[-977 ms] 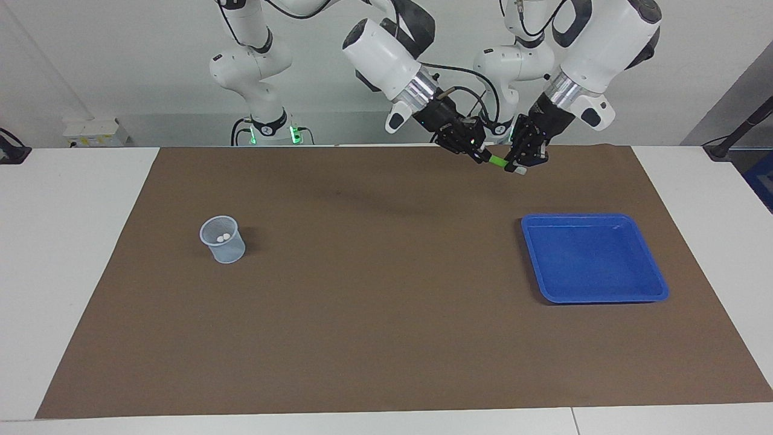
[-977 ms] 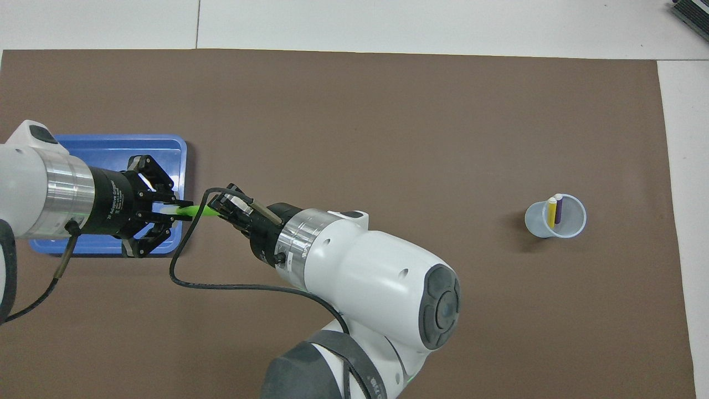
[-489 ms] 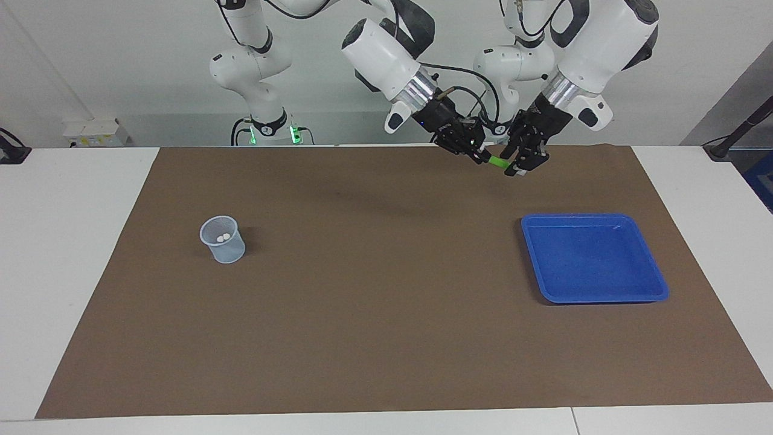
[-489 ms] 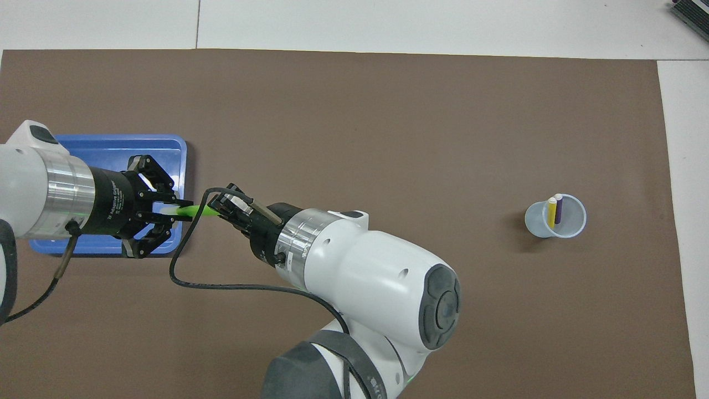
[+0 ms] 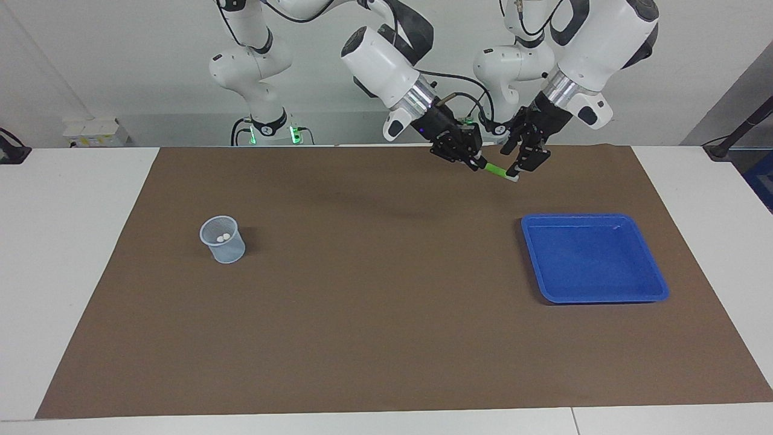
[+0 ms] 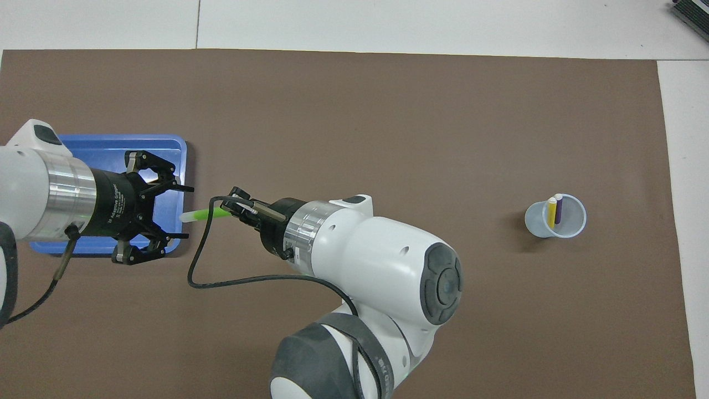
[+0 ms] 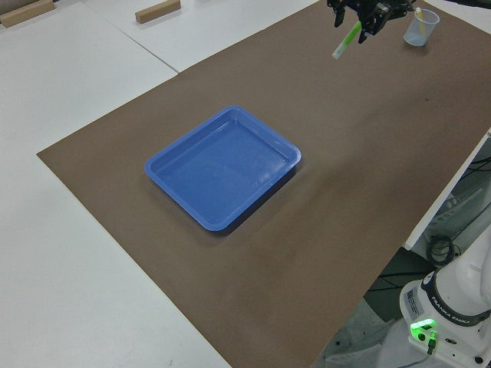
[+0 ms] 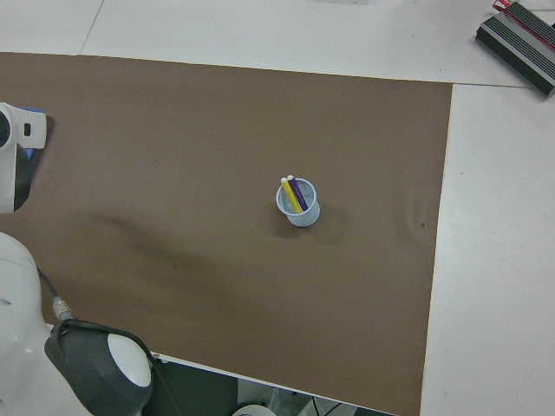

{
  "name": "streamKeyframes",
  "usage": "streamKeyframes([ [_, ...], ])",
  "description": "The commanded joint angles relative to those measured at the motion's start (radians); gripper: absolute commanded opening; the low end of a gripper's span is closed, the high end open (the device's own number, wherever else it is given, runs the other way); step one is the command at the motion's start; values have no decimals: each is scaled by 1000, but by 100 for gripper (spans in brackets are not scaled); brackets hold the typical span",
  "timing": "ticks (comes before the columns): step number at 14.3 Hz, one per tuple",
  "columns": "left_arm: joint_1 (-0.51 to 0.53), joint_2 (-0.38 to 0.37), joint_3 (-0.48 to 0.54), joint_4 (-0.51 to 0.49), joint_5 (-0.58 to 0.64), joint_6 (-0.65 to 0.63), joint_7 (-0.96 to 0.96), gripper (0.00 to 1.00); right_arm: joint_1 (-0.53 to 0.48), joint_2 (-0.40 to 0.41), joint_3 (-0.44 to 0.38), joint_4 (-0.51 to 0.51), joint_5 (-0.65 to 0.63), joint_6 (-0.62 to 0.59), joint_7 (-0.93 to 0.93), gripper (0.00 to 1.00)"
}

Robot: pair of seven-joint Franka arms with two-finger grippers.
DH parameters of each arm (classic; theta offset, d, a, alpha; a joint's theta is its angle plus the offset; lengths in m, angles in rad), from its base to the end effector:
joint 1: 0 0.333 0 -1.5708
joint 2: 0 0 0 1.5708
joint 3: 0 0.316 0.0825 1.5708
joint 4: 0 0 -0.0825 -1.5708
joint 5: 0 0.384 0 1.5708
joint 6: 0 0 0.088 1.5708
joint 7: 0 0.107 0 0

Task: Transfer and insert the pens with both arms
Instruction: 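Pull the green pen away with the right gripper while the left gripper opens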

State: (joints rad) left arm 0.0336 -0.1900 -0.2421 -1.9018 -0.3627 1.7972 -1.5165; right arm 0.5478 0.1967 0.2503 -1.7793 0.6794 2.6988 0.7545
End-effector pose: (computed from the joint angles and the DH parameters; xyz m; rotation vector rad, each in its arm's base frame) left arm 0.4930 -0.1446 0.5886 2.2119 1.8221 -0.2651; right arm 0.4852 0.4496 0.5250 -2.2059 0.5554 -0.1333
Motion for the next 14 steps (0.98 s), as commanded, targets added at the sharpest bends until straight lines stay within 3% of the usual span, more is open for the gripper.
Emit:
streamKeyframes([
  [1,25,-32,18,-28,-15,-19,189,70,-52,-8,3,5,-36,-118,-165,1],
  [8,216,-40,20,-26,4,-100,802,68,-176,-48,3,5,-311,-465,-524,1],
  [14,241,-40,26,-20,240,-108,1255,67,-313,-92,3,11,-495,-683,-849,1],
])
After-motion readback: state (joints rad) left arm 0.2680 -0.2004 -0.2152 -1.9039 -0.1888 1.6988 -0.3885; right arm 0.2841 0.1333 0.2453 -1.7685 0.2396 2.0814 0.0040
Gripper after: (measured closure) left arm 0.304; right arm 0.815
